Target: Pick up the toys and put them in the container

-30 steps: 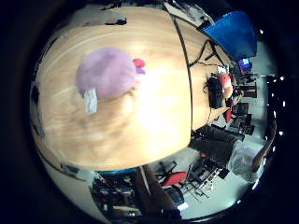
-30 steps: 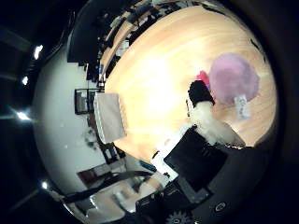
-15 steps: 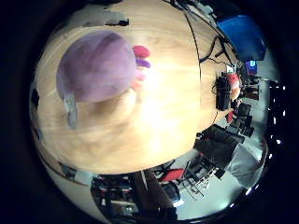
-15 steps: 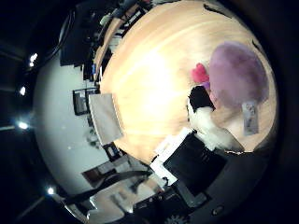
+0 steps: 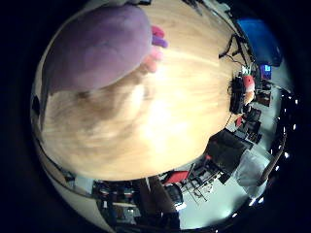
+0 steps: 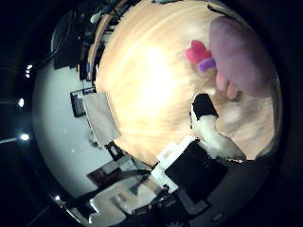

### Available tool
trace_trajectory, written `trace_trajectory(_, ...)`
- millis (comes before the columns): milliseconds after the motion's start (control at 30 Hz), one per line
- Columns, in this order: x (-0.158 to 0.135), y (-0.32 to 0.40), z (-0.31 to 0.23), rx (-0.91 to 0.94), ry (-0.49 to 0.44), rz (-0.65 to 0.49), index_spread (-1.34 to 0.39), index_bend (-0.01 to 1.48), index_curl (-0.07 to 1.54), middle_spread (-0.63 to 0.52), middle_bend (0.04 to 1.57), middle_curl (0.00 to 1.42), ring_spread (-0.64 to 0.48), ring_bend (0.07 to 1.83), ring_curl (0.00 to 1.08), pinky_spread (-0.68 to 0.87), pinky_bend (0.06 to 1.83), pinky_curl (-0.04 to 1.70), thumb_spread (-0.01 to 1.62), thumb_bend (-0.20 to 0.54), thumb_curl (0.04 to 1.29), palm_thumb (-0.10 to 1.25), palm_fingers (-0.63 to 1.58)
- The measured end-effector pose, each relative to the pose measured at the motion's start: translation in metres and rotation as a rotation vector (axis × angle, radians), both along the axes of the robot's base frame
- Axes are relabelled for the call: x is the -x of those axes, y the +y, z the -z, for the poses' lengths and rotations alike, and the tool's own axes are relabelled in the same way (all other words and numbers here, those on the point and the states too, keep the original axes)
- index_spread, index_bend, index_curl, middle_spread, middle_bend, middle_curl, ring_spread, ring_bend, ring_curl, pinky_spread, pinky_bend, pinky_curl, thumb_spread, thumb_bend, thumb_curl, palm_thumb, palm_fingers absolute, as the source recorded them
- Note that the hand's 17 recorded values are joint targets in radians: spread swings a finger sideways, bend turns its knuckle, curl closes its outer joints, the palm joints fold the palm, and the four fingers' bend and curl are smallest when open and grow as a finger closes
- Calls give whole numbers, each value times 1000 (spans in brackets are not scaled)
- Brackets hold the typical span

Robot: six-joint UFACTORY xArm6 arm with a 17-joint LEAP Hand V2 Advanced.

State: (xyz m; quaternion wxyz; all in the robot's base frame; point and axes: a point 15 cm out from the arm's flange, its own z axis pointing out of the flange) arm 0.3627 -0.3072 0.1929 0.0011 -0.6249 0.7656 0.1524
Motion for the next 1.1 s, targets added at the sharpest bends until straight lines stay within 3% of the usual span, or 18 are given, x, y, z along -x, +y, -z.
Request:
trace_trajectory(200, 6, -6, 9, -10, 14, 16, -531, 194, 362, -220, 176, 273, -217, 741, 223, 366, 739, 51, 1039, -15, 504, 622, 285)
trace_trajectory(300, 3, -13, 10, 7, -6, 22, -548, 223, 370, -246, 186, 272, -253, 752, 218, 303, 767, 45, 1042, -2, 515, 679, 412)
trace_trajectory(400, 0, -21, 10, 22, -33, 38, -555, 205, 379, -337, 209, 288, -353, 846, 248, 63, 891, 48, 1043, 8, 537, 771, 662)
trace_trajectory(633, 1, -27, 9, 29, -46, 53, -569, 166, 393, -469, 305, 358, -419, 988, 338, -457, 1192, 163, 1044, 7, 576, 887, 1069)
trace_trajectory(800, -3, -25, 7, 4, -75, 82, -600, 291, 503, -517, 538, 496, -376, 1109, 434, -419, 1349, 279, 1053, 29, 616, 981, 1279)
trace_trajectory(1100, -11, -33, -5, -48, -190, 152, -622, 815, 835, -550, 930, 794, -357, 1287, 590, -268, 1557, 416, 1061, 66, 717, 1093, 1094)
